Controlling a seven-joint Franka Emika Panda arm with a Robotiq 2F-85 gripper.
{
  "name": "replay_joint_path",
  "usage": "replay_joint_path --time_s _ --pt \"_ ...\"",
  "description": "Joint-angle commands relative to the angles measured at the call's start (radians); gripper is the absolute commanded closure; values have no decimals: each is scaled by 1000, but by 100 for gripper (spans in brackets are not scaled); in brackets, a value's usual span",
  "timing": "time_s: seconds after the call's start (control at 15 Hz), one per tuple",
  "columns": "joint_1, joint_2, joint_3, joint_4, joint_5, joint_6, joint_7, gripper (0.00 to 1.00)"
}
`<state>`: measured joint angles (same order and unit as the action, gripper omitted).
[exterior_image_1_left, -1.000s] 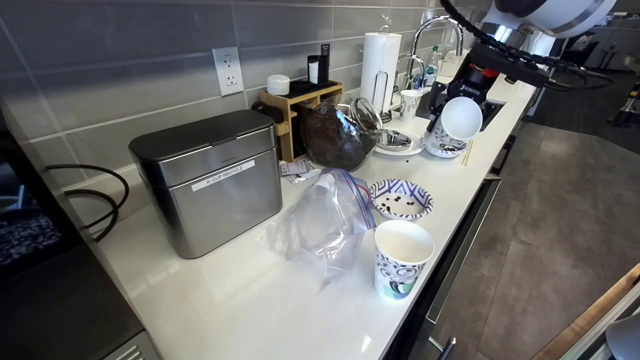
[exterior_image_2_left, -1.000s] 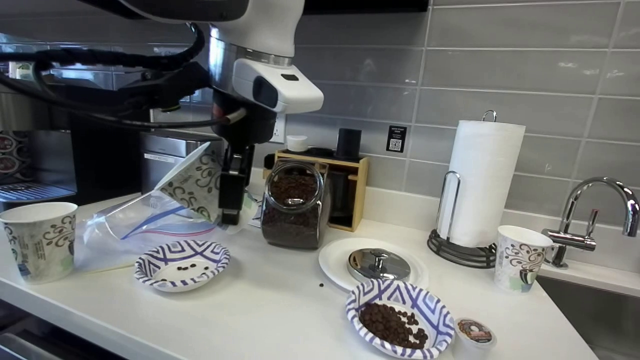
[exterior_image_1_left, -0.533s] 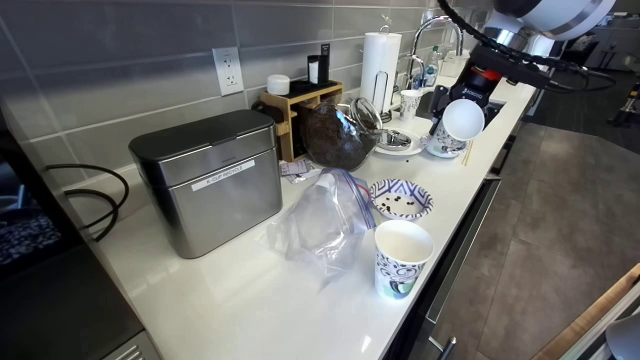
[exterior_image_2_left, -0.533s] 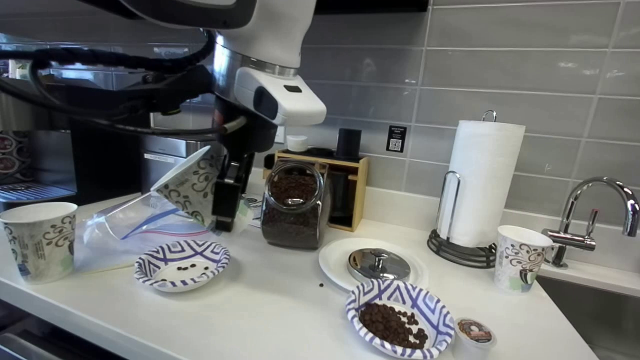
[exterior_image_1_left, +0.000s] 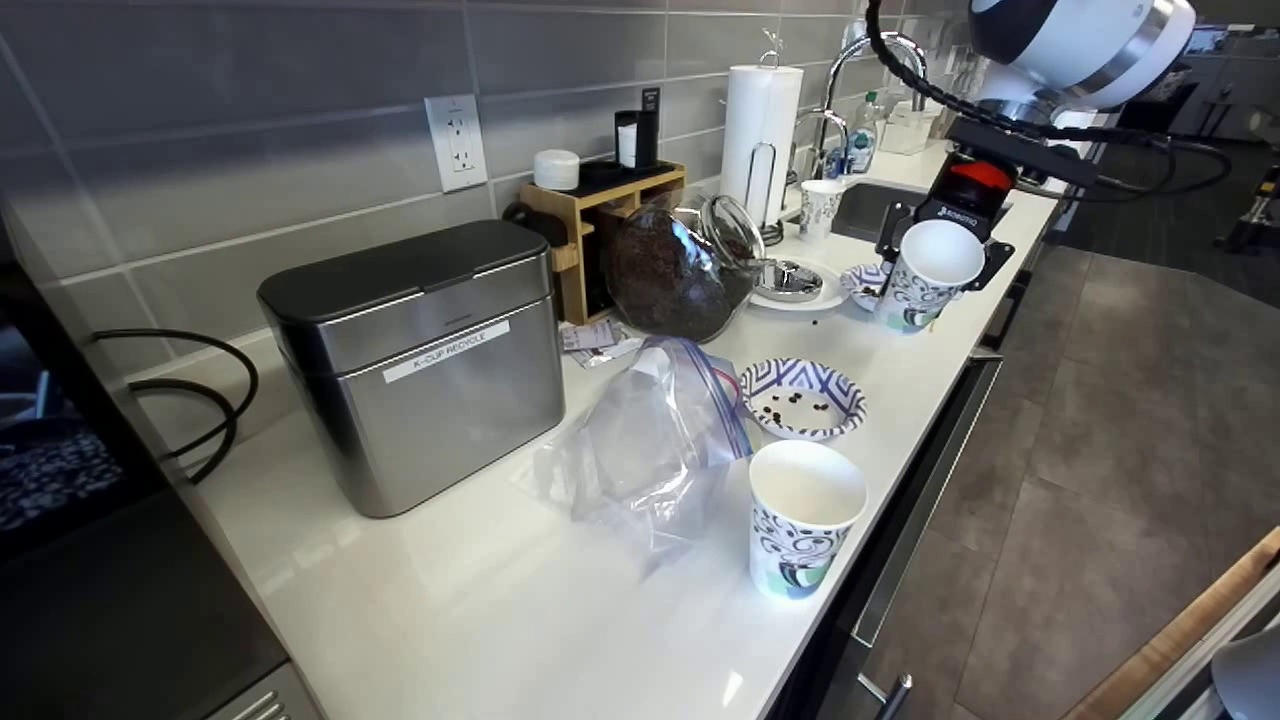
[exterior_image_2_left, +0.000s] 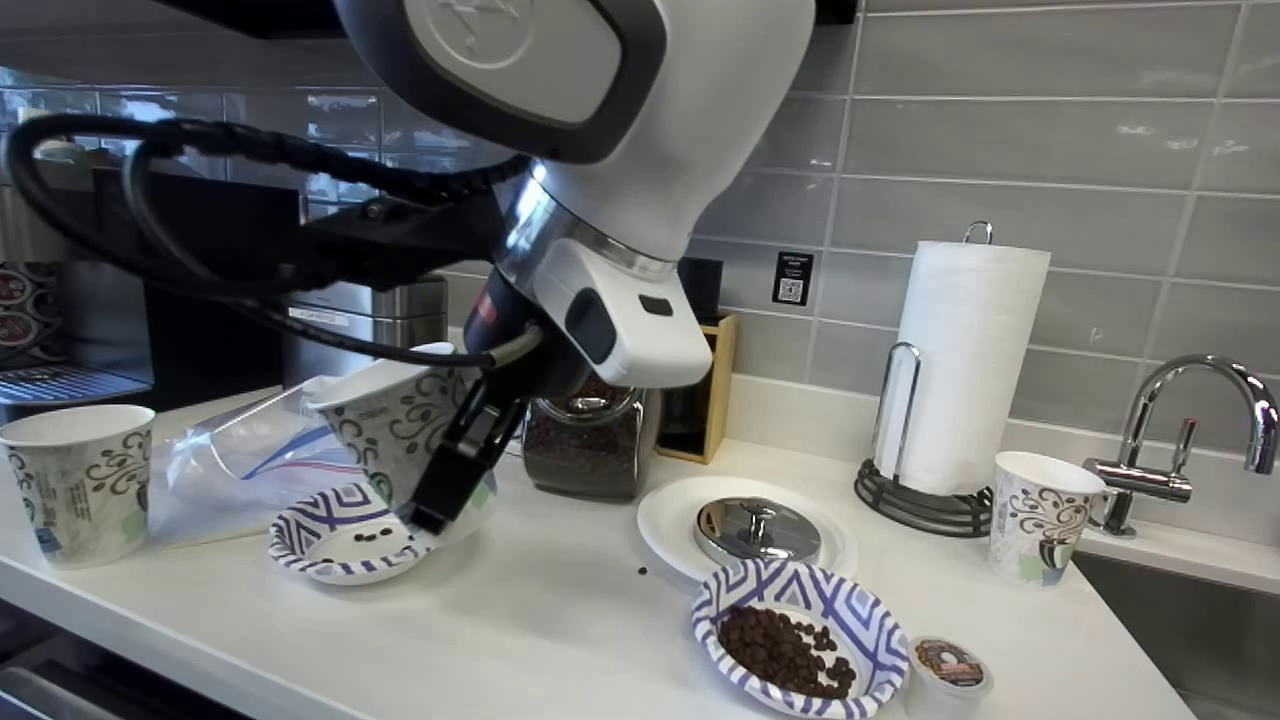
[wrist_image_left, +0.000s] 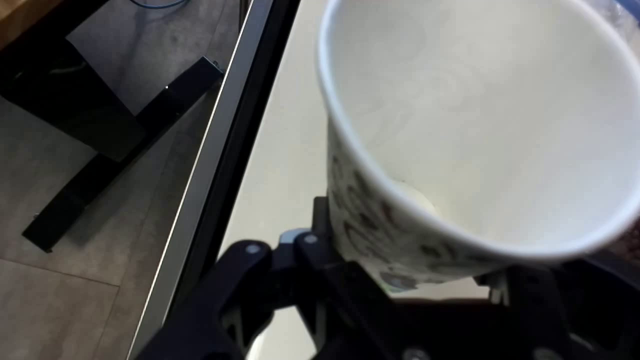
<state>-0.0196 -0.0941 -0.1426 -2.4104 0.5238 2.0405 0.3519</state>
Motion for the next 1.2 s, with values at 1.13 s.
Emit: replay_joint_path --time_s 1.13 --pt "-166 410 -9 240 178 -276 -122 64"
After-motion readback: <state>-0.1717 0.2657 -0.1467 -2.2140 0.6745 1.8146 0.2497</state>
